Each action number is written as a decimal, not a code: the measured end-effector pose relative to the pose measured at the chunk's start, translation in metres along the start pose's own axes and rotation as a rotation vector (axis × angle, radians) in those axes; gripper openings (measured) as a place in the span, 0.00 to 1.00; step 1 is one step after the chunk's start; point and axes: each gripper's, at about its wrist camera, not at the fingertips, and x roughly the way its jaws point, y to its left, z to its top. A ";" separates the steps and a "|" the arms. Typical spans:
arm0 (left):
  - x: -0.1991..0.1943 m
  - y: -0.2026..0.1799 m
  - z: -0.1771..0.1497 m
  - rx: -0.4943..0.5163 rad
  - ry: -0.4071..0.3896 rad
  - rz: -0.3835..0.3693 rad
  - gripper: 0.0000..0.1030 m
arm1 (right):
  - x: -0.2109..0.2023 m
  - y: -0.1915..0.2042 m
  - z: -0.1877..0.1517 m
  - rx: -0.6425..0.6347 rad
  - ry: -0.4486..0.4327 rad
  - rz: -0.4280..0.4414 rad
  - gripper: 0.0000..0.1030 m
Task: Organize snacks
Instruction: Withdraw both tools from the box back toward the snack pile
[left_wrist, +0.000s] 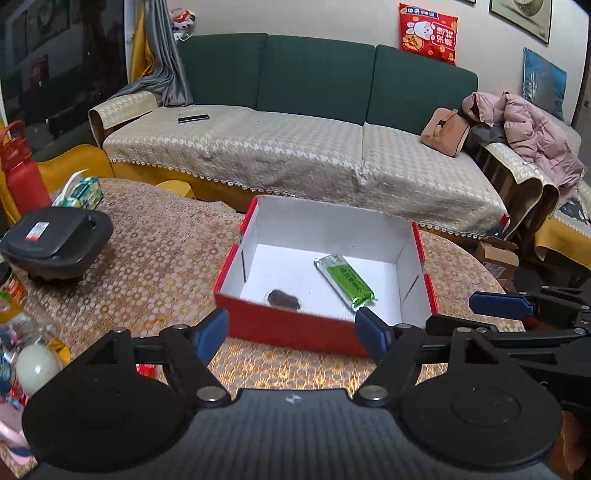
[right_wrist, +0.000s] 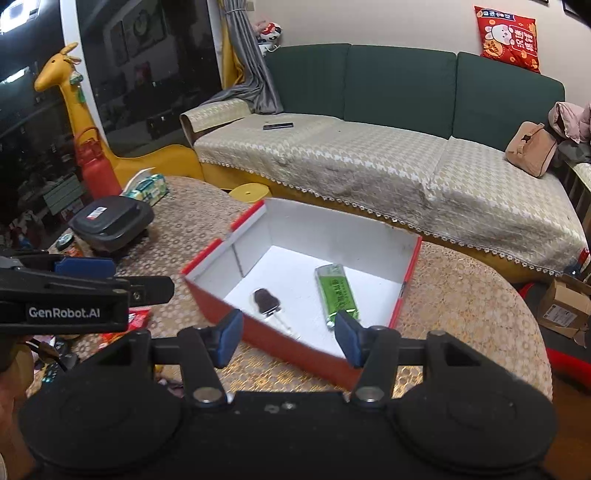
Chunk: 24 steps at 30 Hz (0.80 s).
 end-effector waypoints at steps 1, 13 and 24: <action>-0.004 0.003 -0.005 -0.005 -0.002 -0.002 0.77 | -0.003 0.003 -0.003 -0.005 0.000 0.007 0.53; -0.025 0.054 -0.076 -0.095 0.013 0.056 0.83 | -0.010 0.038 -0.054 -0.072 -0.010 0.064 1.00; 0.001 0.093 -0.136 -0.144 0.116 0.097 0.83 | 0.025 0.055 -0.095 -0.019 0.094 0.092 1.00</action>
